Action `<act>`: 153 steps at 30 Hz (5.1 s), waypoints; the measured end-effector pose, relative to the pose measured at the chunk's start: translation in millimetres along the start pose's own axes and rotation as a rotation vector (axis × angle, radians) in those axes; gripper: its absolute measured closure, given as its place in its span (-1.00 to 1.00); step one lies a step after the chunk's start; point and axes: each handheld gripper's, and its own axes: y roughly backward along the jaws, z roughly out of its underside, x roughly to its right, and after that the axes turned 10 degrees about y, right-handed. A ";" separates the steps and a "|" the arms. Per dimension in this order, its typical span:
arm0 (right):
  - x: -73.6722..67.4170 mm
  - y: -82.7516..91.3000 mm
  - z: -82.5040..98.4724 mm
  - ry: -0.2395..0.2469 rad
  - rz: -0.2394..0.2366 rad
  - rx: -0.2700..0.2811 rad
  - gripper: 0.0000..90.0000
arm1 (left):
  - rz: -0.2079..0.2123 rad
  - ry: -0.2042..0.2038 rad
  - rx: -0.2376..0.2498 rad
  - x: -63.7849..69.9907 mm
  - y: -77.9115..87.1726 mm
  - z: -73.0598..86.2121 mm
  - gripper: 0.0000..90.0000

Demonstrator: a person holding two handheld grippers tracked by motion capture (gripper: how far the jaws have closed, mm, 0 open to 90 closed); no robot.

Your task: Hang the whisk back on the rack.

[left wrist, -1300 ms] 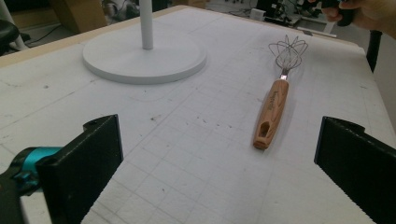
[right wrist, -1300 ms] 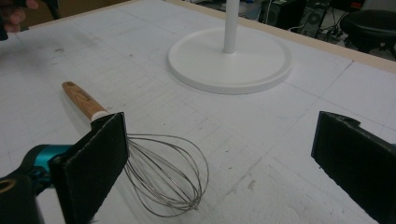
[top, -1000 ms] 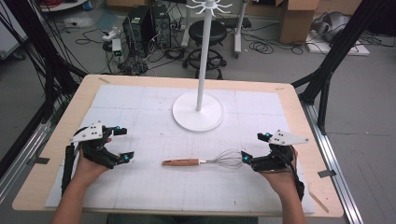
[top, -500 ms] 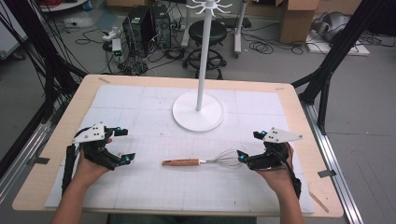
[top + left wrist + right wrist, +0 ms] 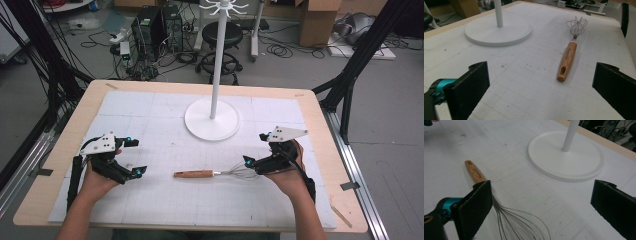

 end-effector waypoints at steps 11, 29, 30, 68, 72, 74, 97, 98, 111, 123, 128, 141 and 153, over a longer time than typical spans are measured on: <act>-4.7 -34.1 -27.5 0.065 -0.090 -0.096 -0.93 | -0.004 0.003 0.001 -3.0 0.9 0.1 -0.96; -20.7 -65.3 -37.9 0.122 -0.202 -0.164 -0.90 | -0.011 -0.003 -0.018 -1.5 -1.7 -0.3 -0.96; -20.7 -65.3 -37.9 0.122 -0.202 -0.164 -0.90 | -0.014 -0.003 -0.020 -2.0 -2.0 -0.7 -0.96; -51.8 -113.5 -47.6 0.200 -0.426 -0.367 -0.14 | 0.010 -0.024 -0.011 -1.2 -12.8 -8.9 -0.96; -55.8 -121.2 -49.0 0.208 -0.445 -0.401 -0.08 | 0.011 -0.028 -0.014 -0.7 -14.3 -8.7 -0.96; -56.9 -124.9 -49.1 0.209 -0.446 -0.418 -0.06 | 0.011 -0.027 -0.016 -0.8 -14.0 -8.9 -0.96; -63.1 -132.0 -46.6 0.198 -0.444 -0.481 0.31 | 0.007 -0.029 -0.018 -1.4 -14.8 -8.6 -0.96; -64.9 -133.2 -46.8 0.207 -0.449 -0.481 0.31 | 0.006 -0.031 -0.019 -1.5 -14.7 -8.6 -0.96; -67.7 -138.4 -49.5 0.228 -0.437 -0.510 0.29 | 0.008 -0.025 -0.020 -1.7 -14.9 -8.2 -0.96; -71.2 -141.1 -46.7 0.239 -0.416 -0.533 0.25 | 0.008 -0.024 -0.024 -1.8 -15.4 -8.0 -0.96; -72.0 -142.0 -46.3 0.253 -0.415 -0.525 0.28 | 0.009 -0.025 -0.027 -1.8 -15.8 -7.9 -0.96; -72.4 -142.1 -47.3 0.251 -0.415 -0.540 0.37 | 0.008 -0.028 -0.028 -1.8 -15.3 -8.2 -0.96; -76.9 -141.2 -50.4 0.279 -0.426 -0.568 0.53 | 0.008 -0.023 -0.022 -1.2 -15.4 -8.1 -0.96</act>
